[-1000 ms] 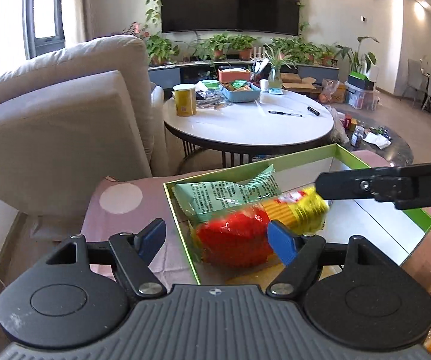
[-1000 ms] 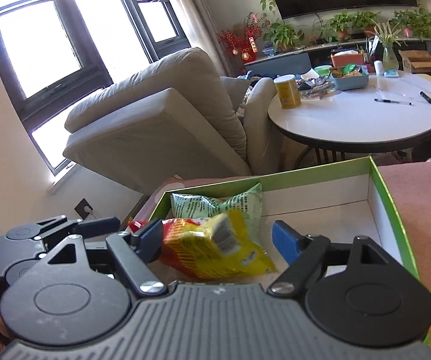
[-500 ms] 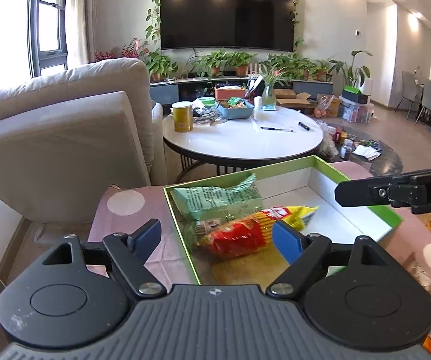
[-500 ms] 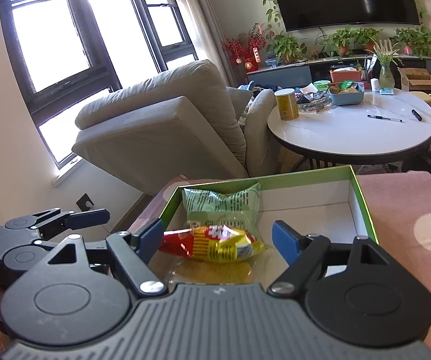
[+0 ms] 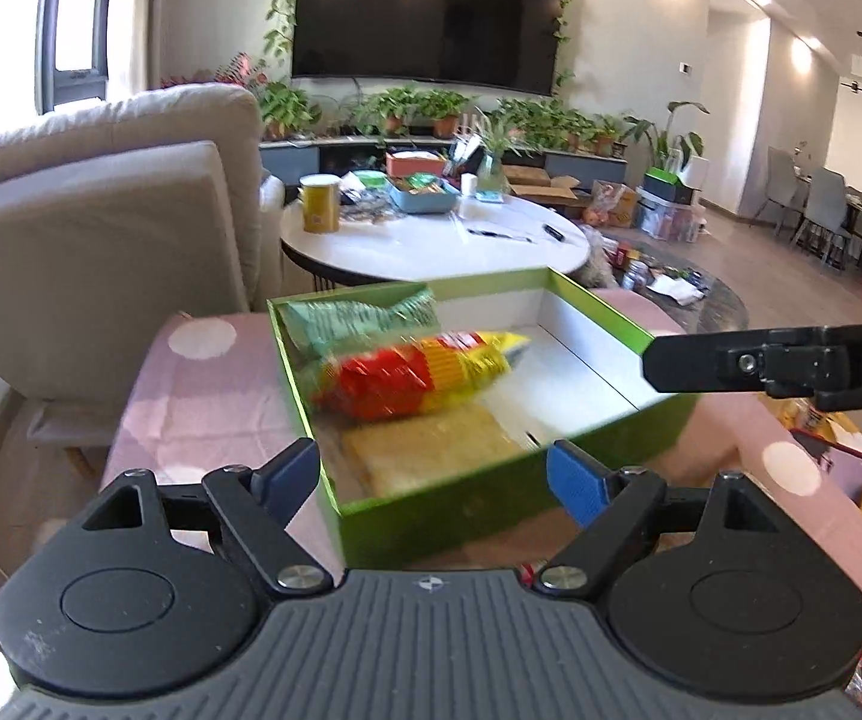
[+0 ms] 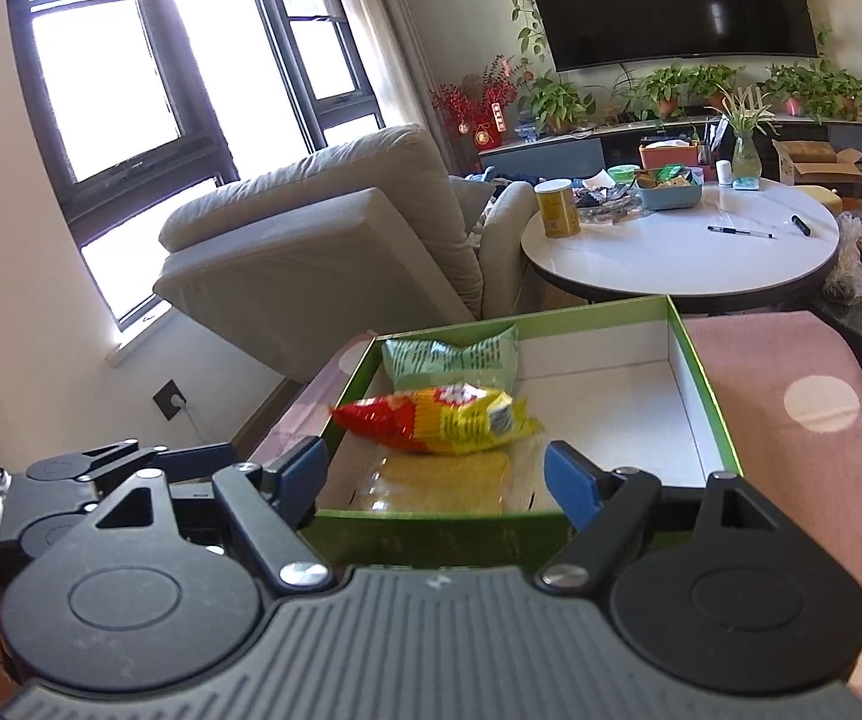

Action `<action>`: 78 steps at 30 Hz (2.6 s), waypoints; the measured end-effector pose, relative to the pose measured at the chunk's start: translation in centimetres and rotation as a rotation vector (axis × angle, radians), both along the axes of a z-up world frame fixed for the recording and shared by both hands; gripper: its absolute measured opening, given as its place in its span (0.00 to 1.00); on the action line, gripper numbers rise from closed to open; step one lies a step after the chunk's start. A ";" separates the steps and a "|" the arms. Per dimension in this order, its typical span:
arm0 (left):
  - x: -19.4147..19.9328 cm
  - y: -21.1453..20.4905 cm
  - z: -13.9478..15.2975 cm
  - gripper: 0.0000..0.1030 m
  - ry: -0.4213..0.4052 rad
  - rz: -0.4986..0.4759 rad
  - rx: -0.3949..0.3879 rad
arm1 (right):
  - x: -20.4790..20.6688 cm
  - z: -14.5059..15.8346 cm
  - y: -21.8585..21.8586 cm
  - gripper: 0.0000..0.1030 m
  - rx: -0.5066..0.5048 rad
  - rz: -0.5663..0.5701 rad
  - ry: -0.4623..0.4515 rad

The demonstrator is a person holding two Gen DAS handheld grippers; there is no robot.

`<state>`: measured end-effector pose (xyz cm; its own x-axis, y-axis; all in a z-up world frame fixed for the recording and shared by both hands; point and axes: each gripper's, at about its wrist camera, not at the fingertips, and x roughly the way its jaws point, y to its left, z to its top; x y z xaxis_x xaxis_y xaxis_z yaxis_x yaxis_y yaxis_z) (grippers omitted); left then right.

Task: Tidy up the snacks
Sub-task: 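Move both grippers back to the snack pile beside the box, then close both grippers on the red wrapped snack pack and lift it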

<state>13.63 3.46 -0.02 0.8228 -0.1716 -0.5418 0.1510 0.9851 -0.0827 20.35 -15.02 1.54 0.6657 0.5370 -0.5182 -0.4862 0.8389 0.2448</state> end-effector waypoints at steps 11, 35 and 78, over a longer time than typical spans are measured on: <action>-1.7 -1.9 -2.0 0.79 0.062 -0.066 -0.009 | -2.6 -1.0 -0.5 0.76 0.024 -0.034 0.038; -1.6 1.8 -5.7 0.79 0.200 0.100 -0.024 | -3.7 -3.8 0.4 0.76 -0.008 -0.039 0.112; -2.5 0.1 -6.3 0.79 0.203 -0.127 -0.084 | -2.2 -6.0 2.2 0.75 -0.033 -0.021 0.237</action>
